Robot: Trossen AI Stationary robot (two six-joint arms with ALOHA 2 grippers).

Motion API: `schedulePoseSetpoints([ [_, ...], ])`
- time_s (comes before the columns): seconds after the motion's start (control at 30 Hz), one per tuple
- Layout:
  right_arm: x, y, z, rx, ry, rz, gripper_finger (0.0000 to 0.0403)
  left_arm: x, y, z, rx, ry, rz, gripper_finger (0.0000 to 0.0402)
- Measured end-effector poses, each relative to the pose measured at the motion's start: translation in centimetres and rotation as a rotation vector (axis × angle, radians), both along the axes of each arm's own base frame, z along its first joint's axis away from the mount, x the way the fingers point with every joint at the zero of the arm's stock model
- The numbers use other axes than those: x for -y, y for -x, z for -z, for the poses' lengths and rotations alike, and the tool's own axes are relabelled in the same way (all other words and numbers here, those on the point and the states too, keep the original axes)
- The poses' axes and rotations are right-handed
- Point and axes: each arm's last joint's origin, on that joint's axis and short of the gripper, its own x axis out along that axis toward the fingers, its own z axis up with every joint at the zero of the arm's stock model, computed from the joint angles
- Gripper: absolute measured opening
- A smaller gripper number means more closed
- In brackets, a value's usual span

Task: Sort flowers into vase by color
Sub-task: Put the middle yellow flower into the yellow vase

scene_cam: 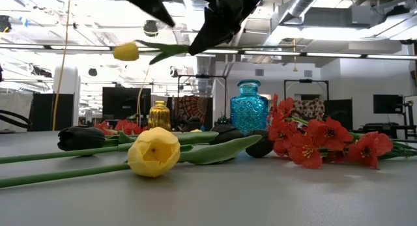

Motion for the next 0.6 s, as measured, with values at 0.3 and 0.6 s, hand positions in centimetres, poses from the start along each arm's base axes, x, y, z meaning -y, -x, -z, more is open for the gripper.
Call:
schedulePoseSetpoints([
  [0.3,2.8,1.2,-2.6,0.083,0.089,0.165,0.0035,0.1,2.3,-4.3,-0.04,0.117,-0.094,0.0137],
  [0.6,5.4,3.2,-6.3,0.22,0.162,0.306,0.0036,0.6,3.5,-0.3,0.027,0.259,-0.12,0.0137],
])
